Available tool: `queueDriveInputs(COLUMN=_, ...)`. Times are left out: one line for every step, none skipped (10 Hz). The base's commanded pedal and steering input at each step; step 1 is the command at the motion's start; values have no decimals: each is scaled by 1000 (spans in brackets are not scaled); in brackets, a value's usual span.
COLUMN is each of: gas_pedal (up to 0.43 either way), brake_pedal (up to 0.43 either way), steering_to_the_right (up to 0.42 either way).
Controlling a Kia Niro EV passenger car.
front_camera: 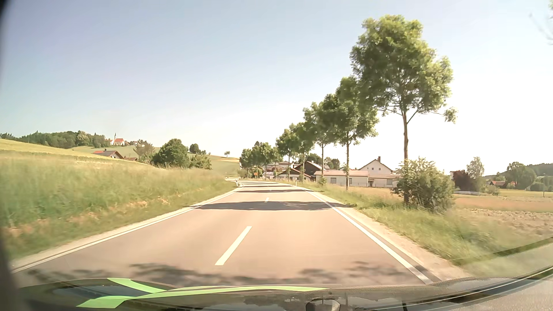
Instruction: Follow the waypoints while adhering to traffic rules and regulations
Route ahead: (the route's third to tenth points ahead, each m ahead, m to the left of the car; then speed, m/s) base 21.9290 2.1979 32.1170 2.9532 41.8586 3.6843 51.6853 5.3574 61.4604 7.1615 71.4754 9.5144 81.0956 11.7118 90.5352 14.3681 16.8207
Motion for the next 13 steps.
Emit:
queueDriveInputs(gas_pedal=189, brake_pedal=0, steering_to_the_right=-8)
queueDriveInputs(gas_pedal=189, brake_pedal=0, steering_to_the_right=-8)
queueDriveInputs(gas_pedal=197, brake_pedal=0, steering_to_the_right=-8)
queueDriveInputs(gas_pedal=197, brake_pedal=0, steering_to_the_right=-8)
queueDriveInputs(gas_pedal=209, brake_pedal=0, steering_to_the_right=-8)
queueDriveInputs(gas_pedal=220, brake_pedal=0, steering_to_the_right=-8)
queueDriveInputs(gas_pedal=220, brake_pedal=0, steering_to_the_right=-8)
queueDriveInputs(gas_pedal=220, brake_pedal=0, steering_to_the_right=-9)
queueDriveInputs(gas_pedal=220, brake_pedal=0, steering_to_the_right=-11)
queueDriveInputs(gas_pedal=209, brake_pedal=0, steering_to_the_right=-13)
queueDriveInputs(gas_pedal=197, brake_pedal=0, steering_to_the_right=-15)
queueDriveInputs(gas_pedal=197, brake_pedal=0, steering_to_the_right=-17)
queueDriveInputs(gas_pedal=197, brake_pedal=0, steering_to_the_right=-18)
